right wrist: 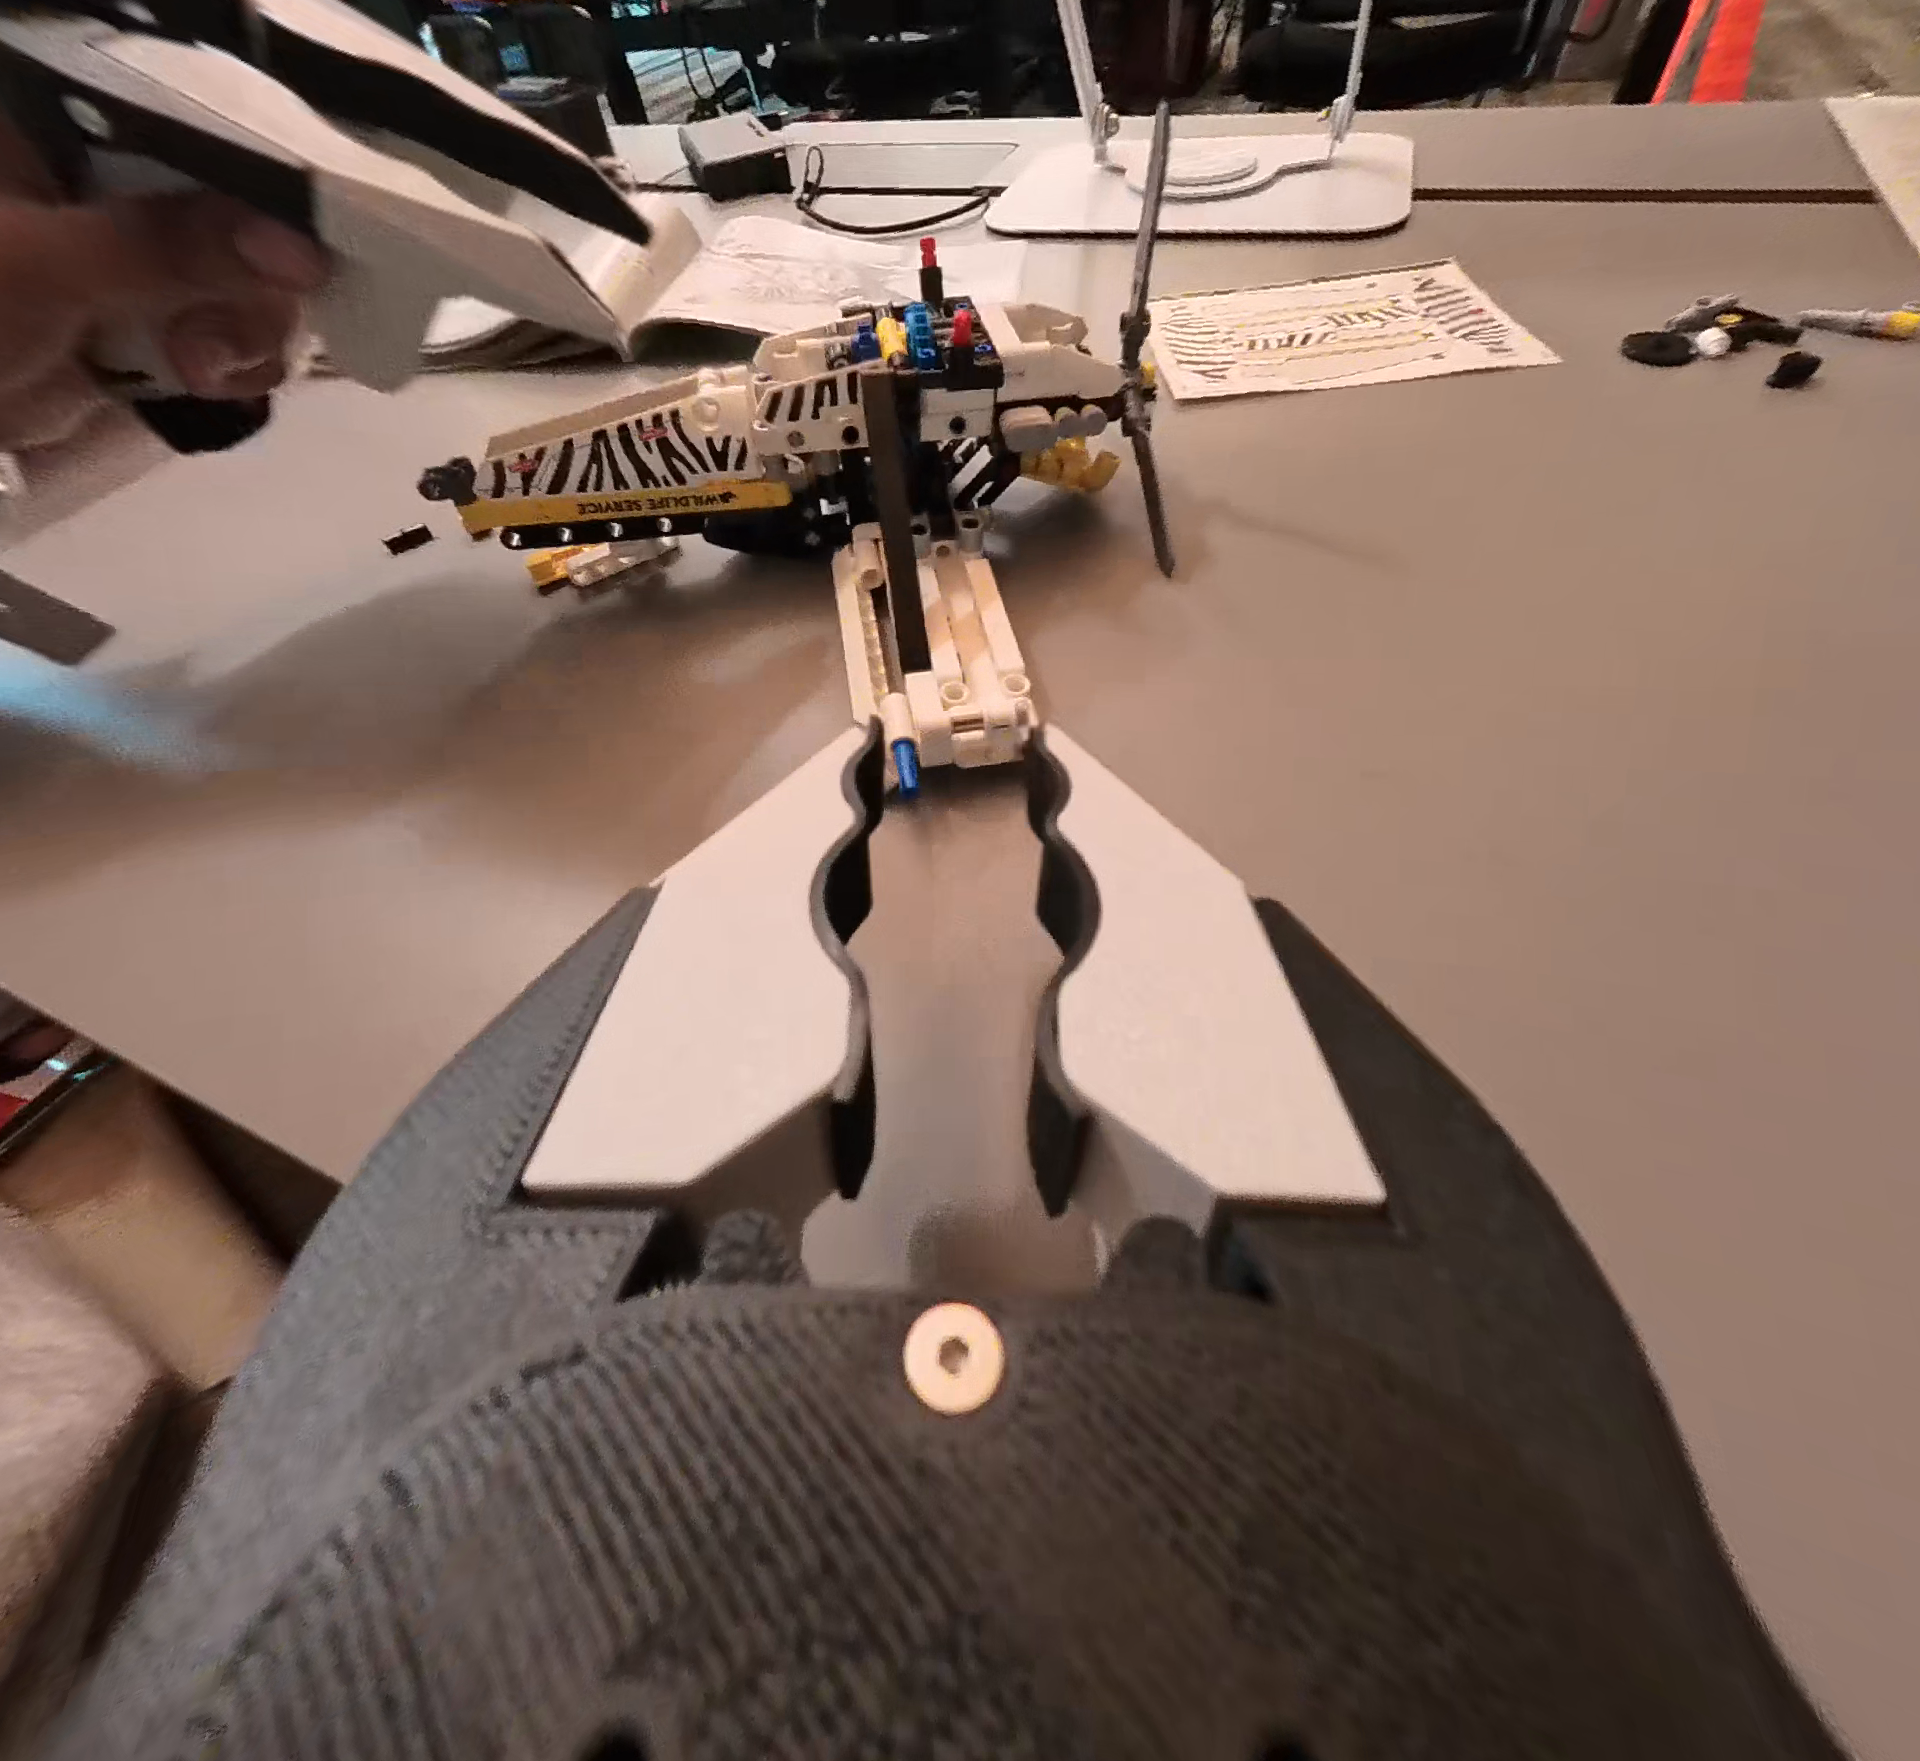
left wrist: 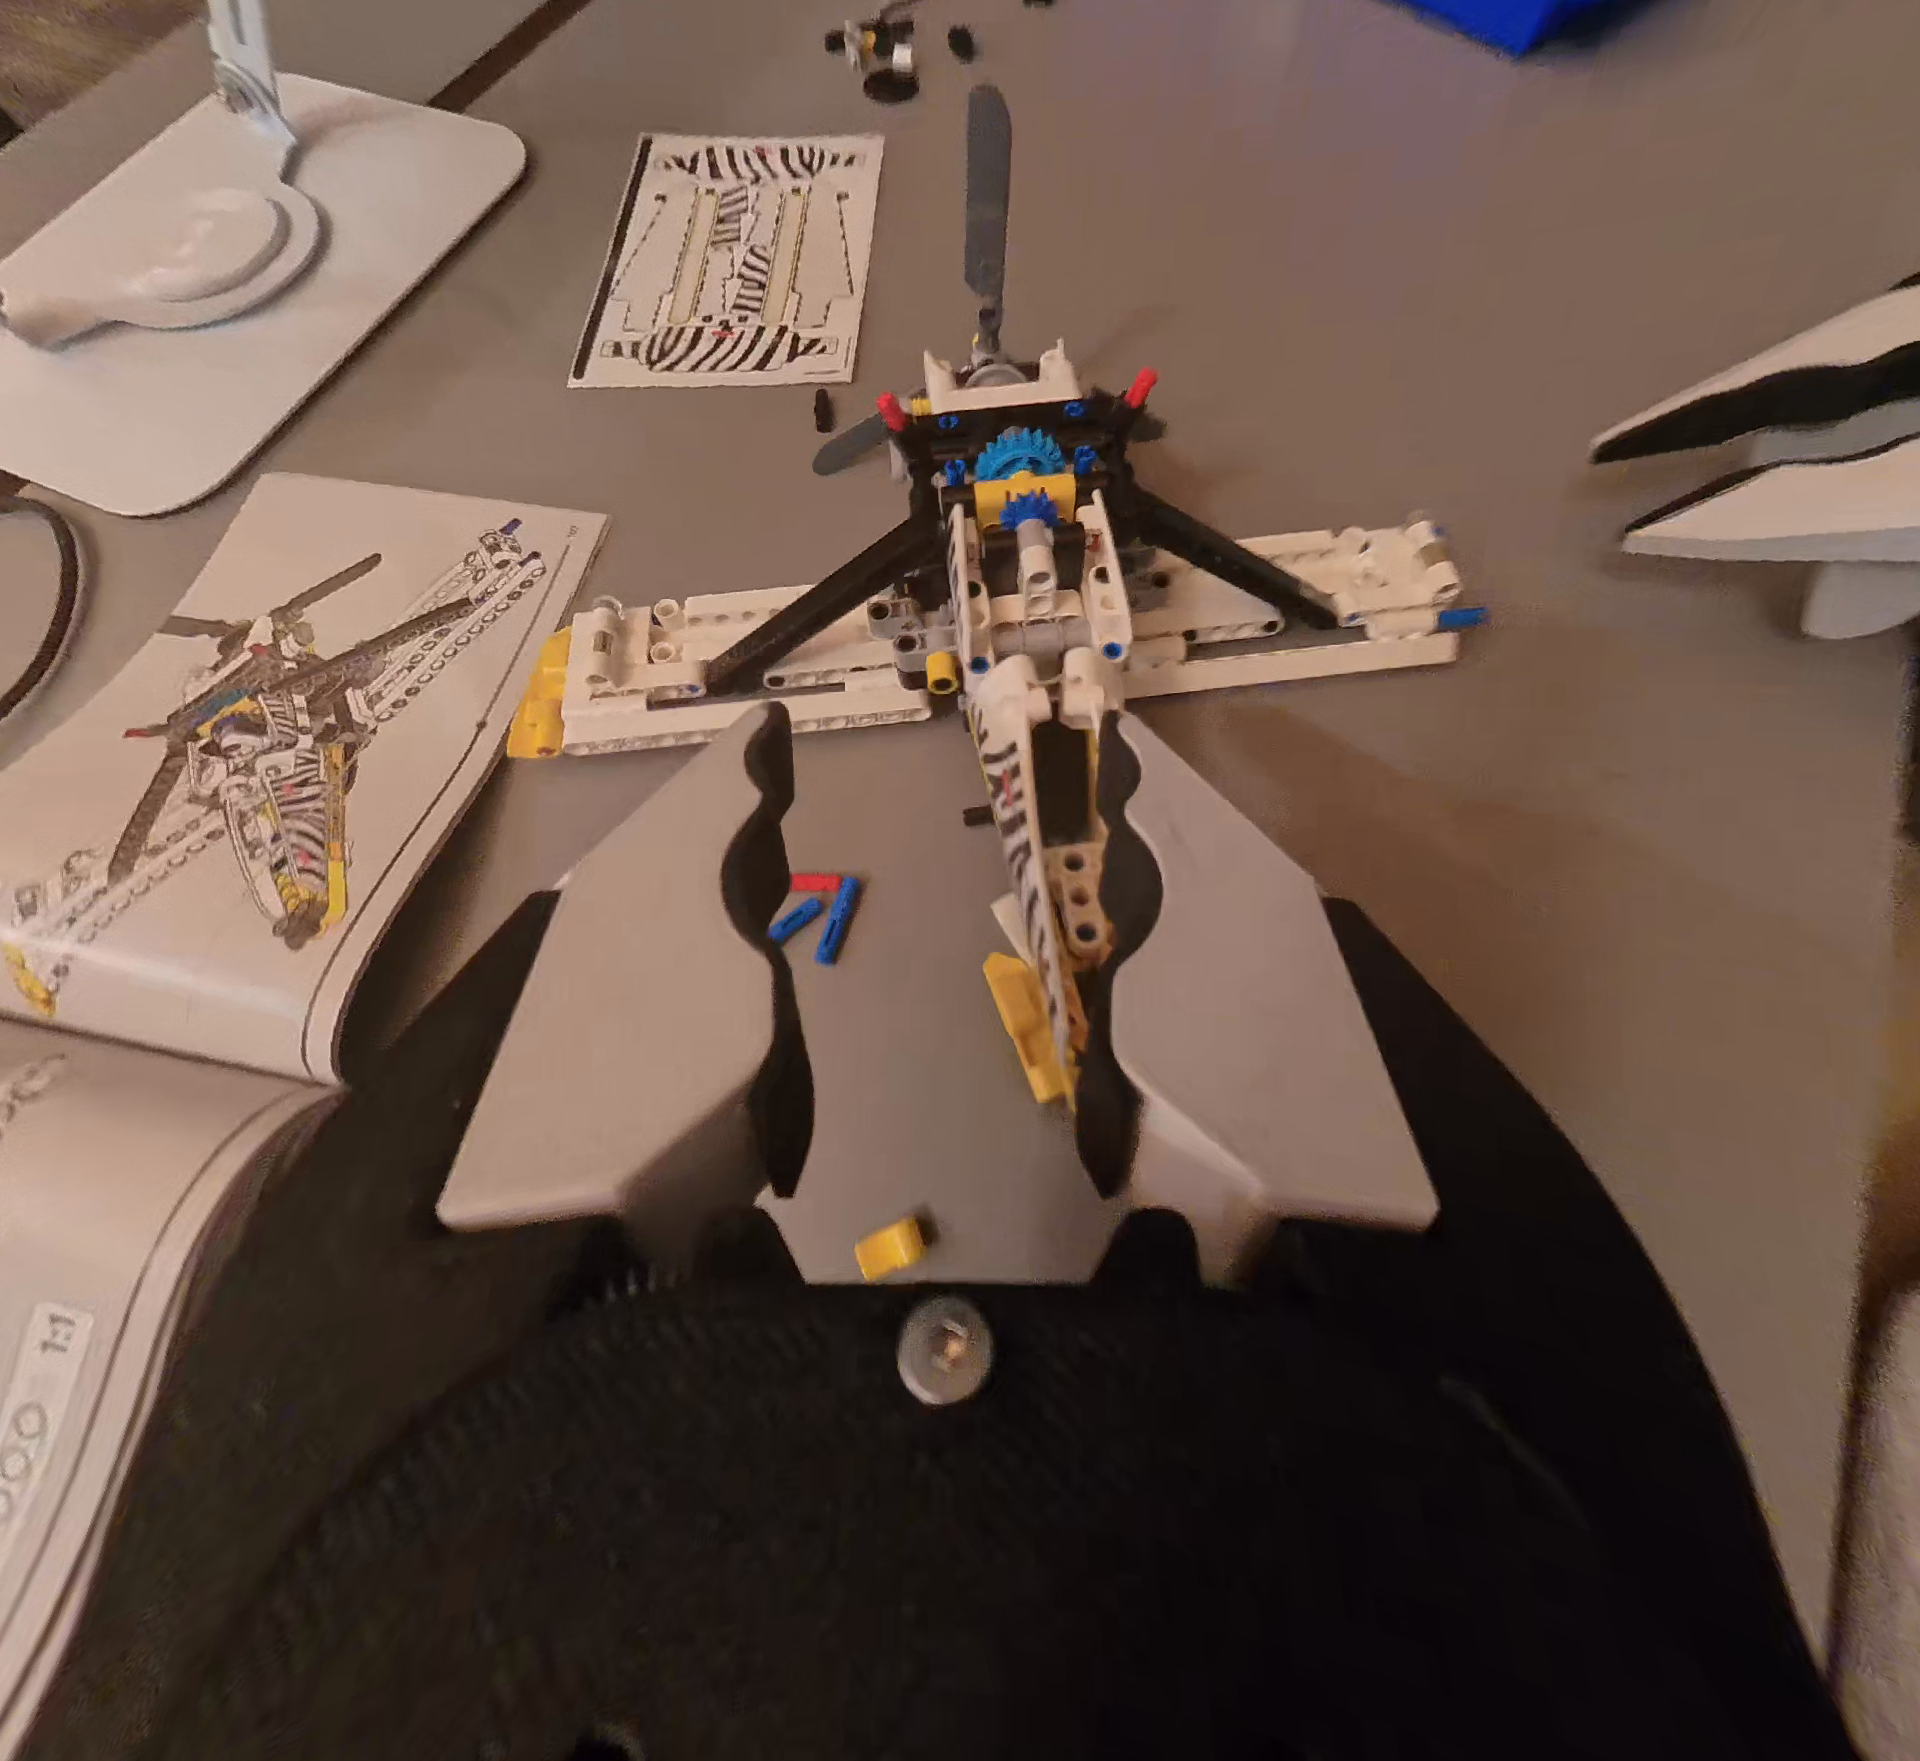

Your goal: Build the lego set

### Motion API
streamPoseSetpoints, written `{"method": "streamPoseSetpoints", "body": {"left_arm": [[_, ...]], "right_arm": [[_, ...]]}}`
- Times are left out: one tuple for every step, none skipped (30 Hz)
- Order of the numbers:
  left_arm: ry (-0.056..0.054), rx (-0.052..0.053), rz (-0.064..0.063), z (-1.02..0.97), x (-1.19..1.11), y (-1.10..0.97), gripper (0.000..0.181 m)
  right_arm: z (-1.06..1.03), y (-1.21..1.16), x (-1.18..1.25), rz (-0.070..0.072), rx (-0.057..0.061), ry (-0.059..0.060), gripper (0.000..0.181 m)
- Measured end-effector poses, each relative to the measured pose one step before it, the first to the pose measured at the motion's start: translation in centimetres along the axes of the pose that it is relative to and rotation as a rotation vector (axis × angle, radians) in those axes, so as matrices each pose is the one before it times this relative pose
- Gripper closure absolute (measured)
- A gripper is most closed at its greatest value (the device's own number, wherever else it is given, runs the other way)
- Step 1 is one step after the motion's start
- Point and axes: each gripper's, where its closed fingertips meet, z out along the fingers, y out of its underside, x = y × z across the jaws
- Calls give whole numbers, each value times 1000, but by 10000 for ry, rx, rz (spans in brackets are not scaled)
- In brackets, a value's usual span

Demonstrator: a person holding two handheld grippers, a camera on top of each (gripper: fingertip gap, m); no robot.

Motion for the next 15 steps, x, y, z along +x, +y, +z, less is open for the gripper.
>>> {"method": "streamPoseSetpoints", "body": {"left_arm": [[94,300,-200,-937,-33,-184,123],[-32,321,-155,-985,-197,-86,123],[-113,256,-116,-973,-318,99,123],[-175,163,-101,-966,-445,338,123],[-216,89,-91,-943,-530,527,123],[-264,52,-86,-924,-652,667,123],[-323,40,-105,-914,-806,748,123],[-325,56,-118,-867,-869,750,123],[-297,71,-125,-819,-872,761,123],[-236,134,-139,-761,-802,647,123],[-180,209,-163,-669,-738,503,123],[-141,206,-197,-519,-686,463,123],[-53,195,-205,-373,-552,416,124],[16,187,-192,-213,-412,365,124],[67,98,-225,-69,-293,357,124]], "right_arm": [[-77,-79,18,-118,-3,99,154],[-3,-128,-44,-120,11,87,152],[48,-186,-108,-87,26,57,148],[85,-267,-158,-48,54,13,145],[124,-333,-94,5,79,49,138],[158,-358,79,32,98,143,131],[177,-128,217,69,-58,205,129],[229,91,194,6,-198,147,130],[274,97,169,-80,-214,98,129],[260,27,242,-126,-168,148,127],[227,-48,342,-157,-109,203,125],[213,19,354,-168,-122,208,127],[219,148,396,-148,-177,217,128],[216,253,345,-76,-223,152,131],[200,243,136,86,-202,-37,133]]}}
